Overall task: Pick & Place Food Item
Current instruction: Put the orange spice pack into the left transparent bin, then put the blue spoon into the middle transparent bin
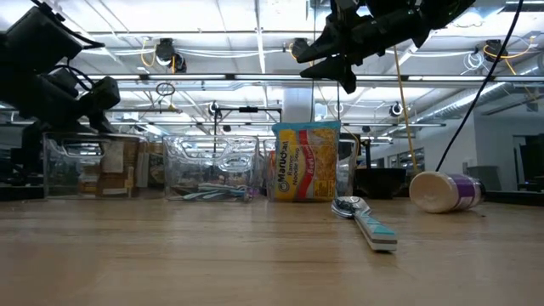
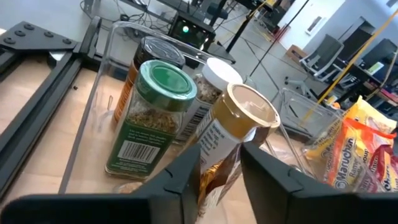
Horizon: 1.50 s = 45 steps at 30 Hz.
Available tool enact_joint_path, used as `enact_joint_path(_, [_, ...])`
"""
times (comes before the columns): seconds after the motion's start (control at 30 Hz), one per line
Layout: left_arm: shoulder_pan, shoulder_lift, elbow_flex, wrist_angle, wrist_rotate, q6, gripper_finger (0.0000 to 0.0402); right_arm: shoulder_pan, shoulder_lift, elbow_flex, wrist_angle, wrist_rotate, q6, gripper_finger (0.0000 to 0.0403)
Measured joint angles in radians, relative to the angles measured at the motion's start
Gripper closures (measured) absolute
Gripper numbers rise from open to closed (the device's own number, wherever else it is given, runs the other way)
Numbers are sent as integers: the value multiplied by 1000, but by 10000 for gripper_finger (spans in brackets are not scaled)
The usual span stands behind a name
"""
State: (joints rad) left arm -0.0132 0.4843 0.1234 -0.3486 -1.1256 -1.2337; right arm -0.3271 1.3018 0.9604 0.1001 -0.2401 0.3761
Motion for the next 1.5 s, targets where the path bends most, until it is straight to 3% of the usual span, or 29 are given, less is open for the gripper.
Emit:
enact_joint_path(0.23, [0,-2,0,37,7,35,255,0,0,0,0,0,-3,259])
enact_joint_path(0.4, [0,-1,27,90,7,197,252,0,0,0,0,-1,-3,261])
enact_joint_path(0.7, [0,-1,243,93,1,662,252,0,0,0,0,-1,4,261])
enact_joint_path(0.87, [-1,-2,394,95,22,696,252,0,0,0,0,-1,4,263])
enact_joint_path(1.03, [-1,-2,512,142,213,640,252,2,0,0,0,0,5,262])
enact_joint_path(1.23, [-1,7,528,345,528,625,252,2,0,1,13,1,108,263])
enact_joint_path(1.5, [-5,192,527,482,793,480,252,2,0,1,47,2,120,263])
